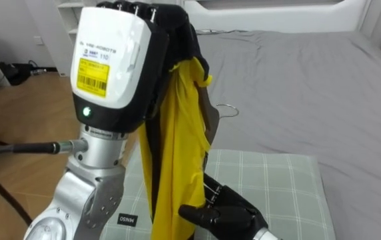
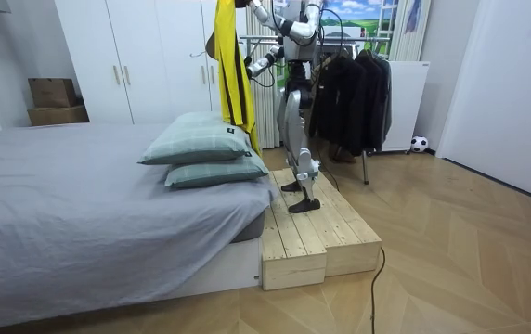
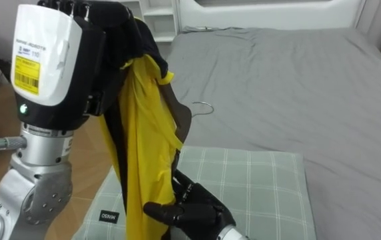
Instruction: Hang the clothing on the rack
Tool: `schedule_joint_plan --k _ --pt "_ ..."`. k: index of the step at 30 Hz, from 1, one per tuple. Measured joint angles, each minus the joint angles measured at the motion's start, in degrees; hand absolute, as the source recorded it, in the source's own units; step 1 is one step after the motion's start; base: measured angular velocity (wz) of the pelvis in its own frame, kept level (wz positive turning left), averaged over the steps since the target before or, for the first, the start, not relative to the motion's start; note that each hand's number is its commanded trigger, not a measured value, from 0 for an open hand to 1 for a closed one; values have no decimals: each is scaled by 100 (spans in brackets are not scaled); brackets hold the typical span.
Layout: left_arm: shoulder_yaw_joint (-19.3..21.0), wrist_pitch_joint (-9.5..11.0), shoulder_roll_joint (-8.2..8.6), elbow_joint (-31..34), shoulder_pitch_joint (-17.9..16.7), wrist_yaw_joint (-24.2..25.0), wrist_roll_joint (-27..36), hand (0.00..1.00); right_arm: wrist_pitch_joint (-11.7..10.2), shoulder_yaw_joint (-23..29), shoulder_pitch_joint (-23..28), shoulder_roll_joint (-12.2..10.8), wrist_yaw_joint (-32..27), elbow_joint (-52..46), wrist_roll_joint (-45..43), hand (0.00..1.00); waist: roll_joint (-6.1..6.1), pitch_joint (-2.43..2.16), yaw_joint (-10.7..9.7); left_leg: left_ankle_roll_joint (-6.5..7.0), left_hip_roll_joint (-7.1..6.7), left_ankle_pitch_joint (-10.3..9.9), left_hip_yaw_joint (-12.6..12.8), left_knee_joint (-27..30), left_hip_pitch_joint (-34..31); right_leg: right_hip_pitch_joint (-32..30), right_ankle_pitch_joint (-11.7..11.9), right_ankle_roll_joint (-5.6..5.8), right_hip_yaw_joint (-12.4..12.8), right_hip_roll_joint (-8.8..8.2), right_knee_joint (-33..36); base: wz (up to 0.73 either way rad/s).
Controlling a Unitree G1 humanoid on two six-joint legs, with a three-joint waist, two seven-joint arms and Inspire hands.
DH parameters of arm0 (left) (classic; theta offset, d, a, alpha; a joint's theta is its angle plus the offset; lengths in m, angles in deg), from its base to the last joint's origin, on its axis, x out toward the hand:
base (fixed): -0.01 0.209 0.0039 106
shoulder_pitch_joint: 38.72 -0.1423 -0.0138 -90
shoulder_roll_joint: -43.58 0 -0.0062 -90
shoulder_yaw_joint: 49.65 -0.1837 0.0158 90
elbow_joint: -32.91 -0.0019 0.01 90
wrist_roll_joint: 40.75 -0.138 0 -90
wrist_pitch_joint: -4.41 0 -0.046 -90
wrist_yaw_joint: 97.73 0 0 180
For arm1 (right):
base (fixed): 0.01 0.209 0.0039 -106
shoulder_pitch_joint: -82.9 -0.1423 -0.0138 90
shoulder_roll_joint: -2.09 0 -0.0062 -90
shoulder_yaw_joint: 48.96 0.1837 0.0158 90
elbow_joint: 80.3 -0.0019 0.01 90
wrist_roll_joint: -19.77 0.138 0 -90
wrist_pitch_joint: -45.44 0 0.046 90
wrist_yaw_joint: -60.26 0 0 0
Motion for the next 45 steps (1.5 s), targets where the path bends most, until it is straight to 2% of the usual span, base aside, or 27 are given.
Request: schedule_joint_plan --k 1,2,10,12,18,25,34,39,43,44,45 --pt "0 0 0 0 0 1 1 100 0 0 0 -4 -12 0 0 99 0 0 -1 0 1 0 3 -1 5 2 0 0 0 0 0 0" --pt "0 0 1 0 0 2 1 100 -1 1 -3 -9 -45 -2 6 100 0 0 -2 0 1 0 5 -4 7 2 0 0 1 0 0 0" --pt "-7 -48 19 -1 0 9 -6 100 -2 -21 -233 -74 -156 13 294 100 -9 7 -28 0 1 1 18 -15 16 7 0 0 0 1 -7 0" --pt "-7 -50 19 -1 14 9 -2 100 -2 -58 -298 -75 -158 37 299 100 -28 22 -28 0 1 1 20 -16 16 8 0 0 -1 1 -8 0" --pt "-8 -89 15 -2 22 125 -66 100 -1 -71 -314 -66 -159 38 291 100 -53 44 -46 0 0 1 20 -36 4 1 0 0 -1 2 -10 0" --pt "-9 -59 -16 -3 21 265 -65 100 -21 -68 -316 -52 -155 33 177 100 -54 46 -44 0 -1 1 13 -76 5 -17 0 0 -4 2 -10 0" --pt "-9 171 -81 -20 19 278 -68 100 -59 30 -317 54 -145 29 -69 100 -64 51 -73 0 -2 2 -71 -135 19 -18 0 0 -6 9 -13 2" --pt "-11 353 -129 -102 19 179 -68 100 -59 204 -317 221 -145 30 -244 100 -108 61 -70 -1 -2 4 -115 -182 51 -20 0 0 -1 16 -12 0" --pt "-21 424 -174 -234 19 93 -69 100 -59 301 -317 330 -150 30 -514 100 -133 62 -86 -1 0 4 -139 -225 107 -1 0 0 3 19 3 -6" --pt "-29 477 -213 -315 19 28 -59 100 -59 373 -318 375 -171 30 -635 100 -128 60 -107 4 5 7 -274 -244 140 -31 -1 0 -23 24 84 -7" --pt "-48 527 -254 -396 10 -1 -60 100 -59 413 -316 464 -241 31 -861 100 -111 60 -95 13 34 31 -549 -296 243 -135 -20 19 -39 42 312 -11"
